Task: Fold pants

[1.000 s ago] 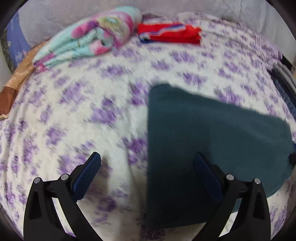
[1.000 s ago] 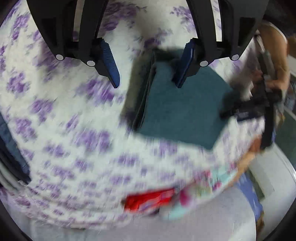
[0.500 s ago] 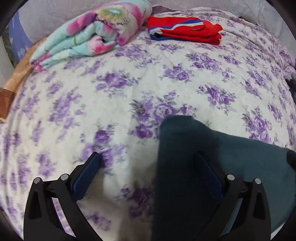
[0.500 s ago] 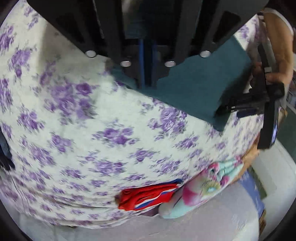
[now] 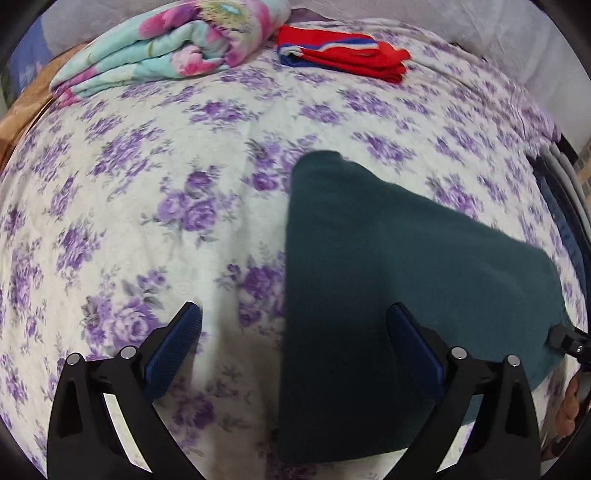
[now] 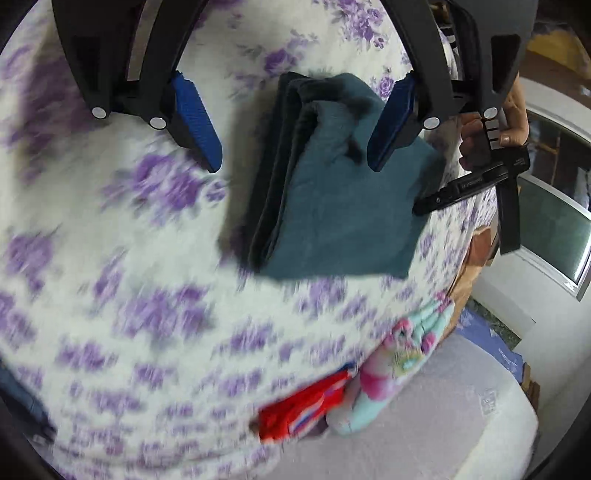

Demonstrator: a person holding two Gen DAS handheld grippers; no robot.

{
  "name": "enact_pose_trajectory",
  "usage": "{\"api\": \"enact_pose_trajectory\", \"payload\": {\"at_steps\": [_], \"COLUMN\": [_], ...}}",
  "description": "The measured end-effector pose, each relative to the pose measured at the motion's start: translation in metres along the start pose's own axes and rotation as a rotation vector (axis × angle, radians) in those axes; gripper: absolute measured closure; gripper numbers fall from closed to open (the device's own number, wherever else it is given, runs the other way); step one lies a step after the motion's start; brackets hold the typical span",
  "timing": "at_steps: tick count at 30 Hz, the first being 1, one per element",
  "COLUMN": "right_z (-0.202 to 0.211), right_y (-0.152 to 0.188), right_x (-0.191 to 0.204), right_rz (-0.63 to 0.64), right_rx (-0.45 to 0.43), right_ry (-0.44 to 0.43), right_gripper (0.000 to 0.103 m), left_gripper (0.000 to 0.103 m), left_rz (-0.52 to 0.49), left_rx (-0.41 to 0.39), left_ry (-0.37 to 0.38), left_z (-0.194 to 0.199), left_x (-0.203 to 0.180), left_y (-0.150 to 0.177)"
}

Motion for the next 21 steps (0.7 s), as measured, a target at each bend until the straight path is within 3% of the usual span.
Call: {"api": "enact_pose_trajectory", "payload": {"at_steps": [2,3,4,7,11,14,17,21], "right_z": [-0.005,-0.011,-0.019,-0.022,0.006,0.018,0.018,0.012], "right_y": [-0.006,-0.008,-0.011,-0.017,-0.016,-0.013,-0.006,-0.002], "right_x": [0.012,0.015,0.017,0.019,0.013,-0.003,-0.016,-0.017], "right_rz": [0.01,0.002,-0.004,0.002,0.024,0.014,-0.009,-0.003], "right_rx": [-0.033,-0.021,-0.009,-0.007,-0.061,-0.084,-0.066,-0.049], "right_ry": [0.007,0.003,0.003,0.025,0.001,0.057,0.071,0.064], "right_gripper": [0.041,0.06,0.069,0.078,0.081,0.082,0.082,0.08], "left_gripper": [0.005,0.005,0.005,0.005,0.005,0.005,0.005,0.005], "left_rz": [0.004,0.006,0.014,0.034,0.04,0.036,0.03,0.046], "left_rx": [0.02,0.025,0.028,0.031,0.043,0.048,0.055,0.122], "left_ry": [0.025,0.029,0.028,0.038,0.074,0.096,0.109,0.167], "left_z": [-0.003,-0.005,-0.006,-0.007,-0.001,0.005,0.004,-0.006], "left_x": [-0.004,-0.004,-0.002,0.0,0.002,-0.002,-0.011,-0.025], "left_y": [0.002,0.002,0.003,0.003,0.007,0.007,0.006,0.01]}}
Point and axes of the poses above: each gripper's, at about its wrist camera, not at the fingertips, and z roughly against the way its jaws point, x to its left, y to its underside, the point moved 7 cm from there along -z, roughly the way its jaws point, and after that the axes turned 10 degrees about z, right-handed, at the moved point
